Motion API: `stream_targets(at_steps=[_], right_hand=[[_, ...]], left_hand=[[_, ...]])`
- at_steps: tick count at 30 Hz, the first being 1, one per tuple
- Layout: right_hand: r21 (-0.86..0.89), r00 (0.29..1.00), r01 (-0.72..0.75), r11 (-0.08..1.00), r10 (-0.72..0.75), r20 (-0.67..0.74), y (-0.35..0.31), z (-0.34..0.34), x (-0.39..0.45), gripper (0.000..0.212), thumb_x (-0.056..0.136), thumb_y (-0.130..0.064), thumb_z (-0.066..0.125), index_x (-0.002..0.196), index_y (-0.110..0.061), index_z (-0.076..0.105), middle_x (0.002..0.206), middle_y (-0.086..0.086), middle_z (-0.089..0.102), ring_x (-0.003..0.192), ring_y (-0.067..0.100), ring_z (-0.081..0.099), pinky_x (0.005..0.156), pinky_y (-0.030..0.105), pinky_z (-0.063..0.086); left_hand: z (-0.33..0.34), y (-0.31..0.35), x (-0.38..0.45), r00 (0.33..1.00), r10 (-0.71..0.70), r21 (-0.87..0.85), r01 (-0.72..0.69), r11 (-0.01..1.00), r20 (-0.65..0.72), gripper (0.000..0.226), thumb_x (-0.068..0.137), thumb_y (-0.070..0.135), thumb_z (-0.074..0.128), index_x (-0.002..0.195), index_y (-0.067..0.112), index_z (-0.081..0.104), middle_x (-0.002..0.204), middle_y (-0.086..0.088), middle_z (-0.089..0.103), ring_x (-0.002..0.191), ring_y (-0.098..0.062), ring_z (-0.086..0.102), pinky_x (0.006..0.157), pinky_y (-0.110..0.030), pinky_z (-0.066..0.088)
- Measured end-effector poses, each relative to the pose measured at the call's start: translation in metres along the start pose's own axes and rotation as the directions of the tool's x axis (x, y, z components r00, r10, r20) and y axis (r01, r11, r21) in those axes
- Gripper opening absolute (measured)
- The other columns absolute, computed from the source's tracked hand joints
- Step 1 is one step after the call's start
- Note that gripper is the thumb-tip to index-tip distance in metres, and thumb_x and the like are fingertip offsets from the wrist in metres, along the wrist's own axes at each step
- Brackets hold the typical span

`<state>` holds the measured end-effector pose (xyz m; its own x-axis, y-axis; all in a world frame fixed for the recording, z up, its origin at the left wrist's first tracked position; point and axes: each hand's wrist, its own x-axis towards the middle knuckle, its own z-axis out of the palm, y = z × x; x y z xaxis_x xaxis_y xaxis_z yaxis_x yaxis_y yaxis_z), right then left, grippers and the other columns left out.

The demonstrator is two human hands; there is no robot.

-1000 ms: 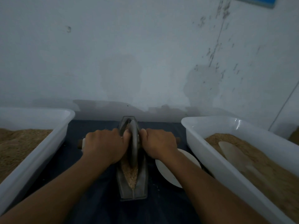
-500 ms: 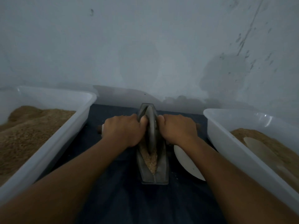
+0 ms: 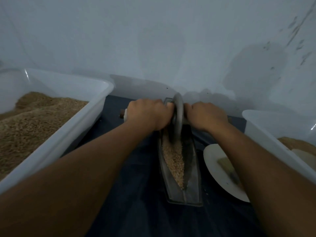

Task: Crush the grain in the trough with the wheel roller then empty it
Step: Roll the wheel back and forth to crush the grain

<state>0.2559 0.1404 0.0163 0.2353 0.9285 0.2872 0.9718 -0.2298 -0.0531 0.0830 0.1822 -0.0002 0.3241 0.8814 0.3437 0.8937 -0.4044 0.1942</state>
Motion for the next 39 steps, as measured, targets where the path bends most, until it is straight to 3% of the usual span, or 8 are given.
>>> stream_targets(at_steps=[6, 10, 17, 21, 24, 28, 33, 39], right_hand=[[-0.015, 0.999, -0.041, 0.999, 0.041, 0.023, -0.003, -0.002, 0.011, 0.054, 0.093, -0.062, 0.019, 0.087, -0.023, 0.056, 0.082, 0.003, 0.049, 0.06, 0.016, 0.039, 0.053, 0.03, 0.023], [-0.039, 1.0, -0.018, 0.999, 0.017, -0.016, -0.001, 0.0, 0.003, 0.059, 0.095, -0.059, 0.017, 0.087, -0.022, 0.061, 0.084, 0.003, 0.053, 0.064, 0.021, 0.044, 0.054, 0.031, 0.025], [-0.042, 0.992, 0.038, 0.998, -0.043, -0.121, -0.005, 0.0, -0.017, 0.05, 0.096, -0.049, 0.018, 0.071, -0.025, 0.054, 0.069, -0.004, 0.048, 0.059, 0.017, 0.042, 0.054, 0.031, 0.026], [-0.049, 0.986, 0.024, 0.999, -0.032, -0.164, 0.0, 0.004, -0.033, 0.049, 0.097, -0.049, 0.016, 0.074, -0.026, 0.053, 0.063, -0.006, 0.04, 0.059, 0.019, 0.04, 0.054, 0.029, 0.024], [-0.025, 0.985, 0.041, 0.999, -0.045, -0.167, 0.001, 0.006, -0.045, 0.053, 0.097, -0.05, 0.012, 0.079, -0.028, 0.057, 0.069, -0.001, 0.05, 0.065, 0.023, 0.047, 0.063, 0.033, 0.035], [-0.078, 0.971, 0.093, 0.993, -0.108, -0.216, 0.0, 0.004, -0.059, 0.052, 0.098, -0.052, 0.007, 0.076, -0.028, 0.048, 0.072, -0.002, 0.054, 0.064, 0.024, 0.047, 0.066, 0.035, 0.034], [-0.188, 0.93, 0.108, 0.976, -0.166, -0.327, -0.007, -0.001, -0.076, 0.05, 0.1, -0.049, 0.011, 0.074, -0.027, 0.047, 0.073, 0.002, 0.064, 0.07, 0.027, 0.061, 0.065, 0.036, 0.03], [-0.173, 0.945, 0.091, 0.981, -0.14, -0.295, -0.005, -0.002, -0.082, 0.052, 0.097, -0.051, 0.005, 0.071, -0.028, 0.043, 0.063, -0.004, 0.044, 0.057, 0.023, 0.037, 0.064, 0.035, 0.027]], left_hand=[[0.002, -0.002, 0.007, 1.0, 0.003, -0.017, -0.003, 1.0, 0.001, 0.068, 0.092, 0.063, 0.012, 0.107, 0.025, 0.065, 0.112, -0.009, 0.066, 0.096, -0.033, 0.059, 0.073, -0.041, 0.032], [0.001, 0.001, 0.001, 0.999, -0.027, -0.02, 0.027, 0.999, -0.017, 0.068, 0.091, 0.064, 0.012, 0.097, 0.024, 0.066, 0.103, -0.009, 0.068, 0.077, -0.028, 0.049, 0.07, -0.04, 0.032], [-0.003, 0.002, -0.02, 0.999, -0.051, -0.023, 0.051, 0.998, -0.012, 0.064, 0.092, 0.06, 0.01, 0.099, 0.025, 0.063, 0.084, -0.004, 0.058, 0.071, -0.026, 0.047, 0.067, -0.04, 0.032], [-0.007, 0.007, -0.033, 0.999, -0.043, 0.003, 0.043, 0.999, -0.033, 0.061, 0.091, 0.062, 0.009, 0.093, 0.024, 0.057, 0.072, -0.002, 0.051, 0.062, -0.024, 0.047, 0.062, -0.039, 0.036], [-0.012, 0.009, -0.043, 0.999, -0.029, 0.009, 0.03, 1.0, -0.044, 0.056, 0.091, 0.06, 0.009, 0.095, 0.024, 0.052, 0.073, -0.004, 0.054, 0.065, -0.027, 0.051, 0.065, -0.041, 0.043], [-0.015, 0.012, -0.057, 0.999, -0.017, 0.017, 0.018, 1.0, -0.048, 0.052, 0.093, 0.058, 0.009, 0.096, 0.025, 0.05, 0.072, -0.002, 0.052, 0.066, -0.026, 0.051, 0.064, -0.04, 0.039], [-0.018, 0.007, -0.07, 1.0, 0.002, 0.007, -0.002, 1.0, -0.008, 0.05, 0.093, 0.057, 0.009, 0.096, 0.025, 0.048, 0.092, -0.005, 0.063, 0.076, -0.03, 0.056, 0.069, -0.042, 0.041], [-0.018, 0.006, -0.073, 1.0, 0.004, 0.001, -0.004, 1.0, 0.003, 0.059, 0.089, 0.062, 0.006, 0.098, 0.025, 0.051, 0.093, -0.008, 0.065, 0.073, -0.028, 0.052, 0.07, -0.042, 0.04]])
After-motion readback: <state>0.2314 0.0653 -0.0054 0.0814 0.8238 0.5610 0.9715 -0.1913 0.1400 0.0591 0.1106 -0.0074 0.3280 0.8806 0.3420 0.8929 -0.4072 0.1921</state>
